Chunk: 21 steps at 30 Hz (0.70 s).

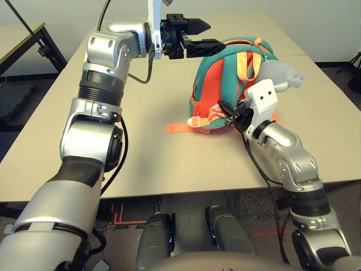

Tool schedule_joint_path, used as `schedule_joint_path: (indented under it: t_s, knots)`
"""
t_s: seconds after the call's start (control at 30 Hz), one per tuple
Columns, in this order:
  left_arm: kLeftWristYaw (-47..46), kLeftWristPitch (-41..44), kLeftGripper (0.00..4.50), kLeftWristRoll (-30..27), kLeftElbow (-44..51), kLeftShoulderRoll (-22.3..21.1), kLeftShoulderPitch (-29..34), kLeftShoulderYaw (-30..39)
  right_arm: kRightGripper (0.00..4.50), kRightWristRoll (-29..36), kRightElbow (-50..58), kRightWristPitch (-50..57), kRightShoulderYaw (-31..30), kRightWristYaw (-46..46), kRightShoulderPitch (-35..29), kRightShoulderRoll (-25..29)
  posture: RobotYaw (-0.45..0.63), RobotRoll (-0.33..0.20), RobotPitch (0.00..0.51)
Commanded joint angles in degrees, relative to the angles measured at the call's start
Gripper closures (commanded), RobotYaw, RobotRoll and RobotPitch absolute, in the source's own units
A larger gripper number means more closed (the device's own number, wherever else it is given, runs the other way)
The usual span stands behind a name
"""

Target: Put the pencil case into the backpack and zip it.

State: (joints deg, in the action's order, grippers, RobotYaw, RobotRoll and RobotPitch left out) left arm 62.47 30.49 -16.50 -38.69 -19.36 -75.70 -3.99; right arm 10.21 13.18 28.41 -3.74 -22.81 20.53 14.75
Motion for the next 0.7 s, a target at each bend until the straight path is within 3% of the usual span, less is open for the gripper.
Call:
schedule_joint_path:
  t_s: [0.03,0.7]
  knots:
    - [-0.7,-2.0,0.0,1.4,-2.6,0.7,0.0,-0.1,3.87,0.4,-0.7,-0.4,-1.8,-1.2,0.2,-0.6,-0.26,0.0,0.075]
    - [0.5,-2.6,0.0,1.7,-3.3,1.1,-0.6,0.2,3.87,0.3,-0.8,-0.5,-2.1,-1.5,0.0,-0.7,-0.26,0.0,0.081]
